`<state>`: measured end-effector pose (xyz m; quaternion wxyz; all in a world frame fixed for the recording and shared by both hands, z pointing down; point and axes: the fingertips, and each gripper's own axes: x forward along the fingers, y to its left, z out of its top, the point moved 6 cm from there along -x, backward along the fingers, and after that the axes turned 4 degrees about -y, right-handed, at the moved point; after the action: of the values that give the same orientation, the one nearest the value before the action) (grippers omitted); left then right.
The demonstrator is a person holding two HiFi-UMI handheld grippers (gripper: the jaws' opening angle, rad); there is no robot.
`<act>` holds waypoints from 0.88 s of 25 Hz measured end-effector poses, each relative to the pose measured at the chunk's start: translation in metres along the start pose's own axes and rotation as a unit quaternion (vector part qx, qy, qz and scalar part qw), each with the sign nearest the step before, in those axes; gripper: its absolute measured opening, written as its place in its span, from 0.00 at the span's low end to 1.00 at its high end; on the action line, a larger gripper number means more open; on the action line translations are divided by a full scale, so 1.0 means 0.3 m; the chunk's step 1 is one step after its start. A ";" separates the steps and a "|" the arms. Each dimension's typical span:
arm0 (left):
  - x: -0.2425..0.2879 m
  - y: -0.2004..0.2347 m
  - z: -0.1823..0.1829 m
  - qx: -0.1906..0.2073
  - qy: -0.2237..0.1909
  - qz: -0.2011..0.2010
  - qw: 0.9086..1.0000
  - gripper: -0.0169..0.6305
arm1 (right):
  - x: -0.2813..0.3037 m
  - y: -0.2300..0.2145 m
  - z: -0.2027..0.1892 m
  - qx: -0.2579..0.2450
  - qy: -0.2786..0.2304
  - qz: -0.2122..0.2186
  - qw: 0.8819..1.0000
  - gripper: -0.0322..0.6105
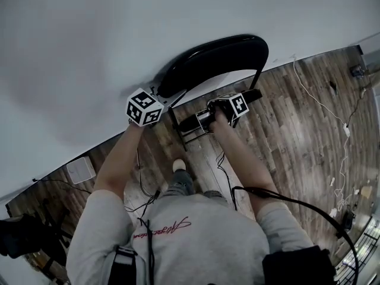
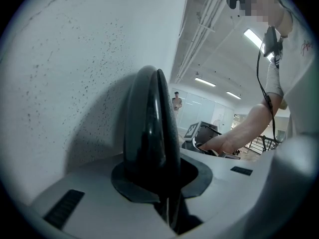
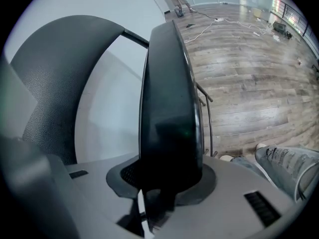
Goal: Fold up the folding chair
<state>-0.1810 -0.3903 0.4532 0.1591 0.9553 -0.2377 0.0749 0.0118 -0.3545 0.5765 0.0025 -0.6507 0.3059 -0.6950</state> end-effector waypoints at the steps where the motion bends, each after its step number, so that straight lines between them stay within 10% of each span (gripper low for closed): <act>1: -0.002 0.006 -0.002 0.000 0.000 0.001 1.000 0.15 | 0.006 0.009 -0.001 -0.002 0.001 -0.005 1.000 0.26; 22: -0.014 0.006 -0.016 0.040 -0.012 0.038 0.998 0.20 | 0.024 0.052 -0.016 -0.061 -0.062 0.020 0.996 0.28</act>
<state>-0.1860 -0.3884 0.4574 0.1153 0.9518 -0.2728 0.0792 0.0001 -0.3679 0.5765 -0.0045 -0.6854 0.3600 -0.6329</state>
